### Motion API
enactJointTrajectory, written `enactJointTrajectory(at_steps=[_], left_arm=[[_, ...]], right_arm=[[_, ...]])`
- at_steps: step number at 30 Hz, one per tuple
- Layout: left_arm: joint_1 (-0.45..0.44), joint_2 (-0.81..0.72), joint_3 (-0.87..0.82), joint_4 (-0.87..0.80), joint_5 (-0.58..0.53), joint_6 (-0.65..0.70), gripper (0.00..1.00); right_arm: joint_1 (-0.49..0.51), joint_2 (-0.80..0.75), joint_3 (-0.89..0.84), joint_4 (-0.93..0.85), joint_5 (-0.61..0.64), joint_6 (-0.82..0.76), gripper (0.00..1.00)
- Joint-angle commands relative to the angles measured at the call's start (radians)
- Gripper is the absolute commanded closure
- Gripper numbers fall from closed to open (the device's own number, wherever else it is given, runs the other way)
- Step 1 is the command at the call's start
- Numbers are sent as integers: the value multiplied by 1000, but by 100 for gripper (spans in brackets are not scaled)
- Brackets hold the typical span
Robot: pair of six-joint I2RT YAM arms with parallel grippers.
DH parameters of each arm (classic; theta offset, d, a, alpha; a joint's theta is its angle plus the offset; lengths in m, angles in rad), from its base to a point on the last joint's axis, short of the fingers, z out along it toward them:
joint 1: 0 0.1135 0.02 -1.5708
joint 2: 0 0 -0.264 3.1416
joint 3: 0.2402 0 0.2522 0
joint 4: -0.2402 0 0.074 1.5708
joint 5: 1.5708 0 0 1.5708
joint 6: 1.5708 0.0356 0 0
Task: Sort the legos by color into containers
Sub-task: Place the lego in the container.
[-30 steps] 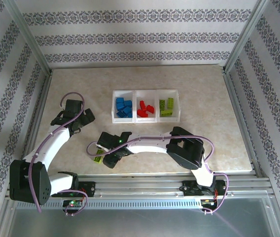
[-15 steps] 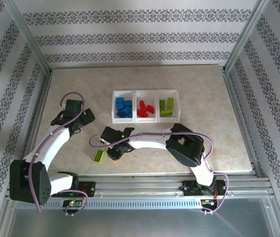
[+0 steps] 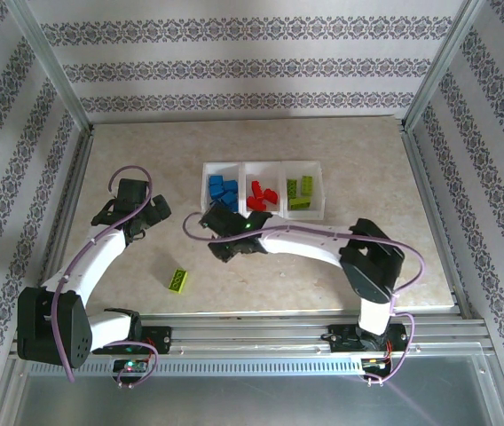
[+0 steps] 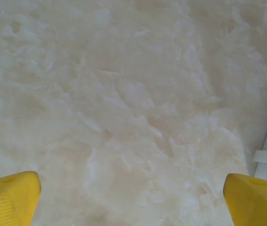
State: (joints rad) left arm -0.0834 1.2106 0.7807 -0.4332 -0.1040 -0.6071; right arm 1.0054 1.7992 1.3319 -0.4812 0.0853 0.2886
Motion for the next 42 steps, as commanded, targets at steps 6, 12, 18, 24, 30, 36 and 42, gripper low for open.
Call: enactJointTrajectory(at_steps=[6,12,18,24,30,36,42], left_arm=[[11,-4,14,23,17,10,0],[11,-9,15,13,22,13,0],[11,-19,8,10,22,15,0],[11,-19,16,2,20,26,0],[13,-22,11,-4,16,27,0],[11,-24,8,1,16,26,0],[11,-19,14,1,16,24,0]], right_arm=[[-147,-53,42,-17,151,65,85],[-244,35,160,-92,217,92,87],[-322,132,245,-94,225,103,87],[-357,240,349,-96,234,56,85],[-370,309,416,-115,287,23,84],[-387,347,428,-123,310,15,79],[-393,354,430,-128,317,5,69]])
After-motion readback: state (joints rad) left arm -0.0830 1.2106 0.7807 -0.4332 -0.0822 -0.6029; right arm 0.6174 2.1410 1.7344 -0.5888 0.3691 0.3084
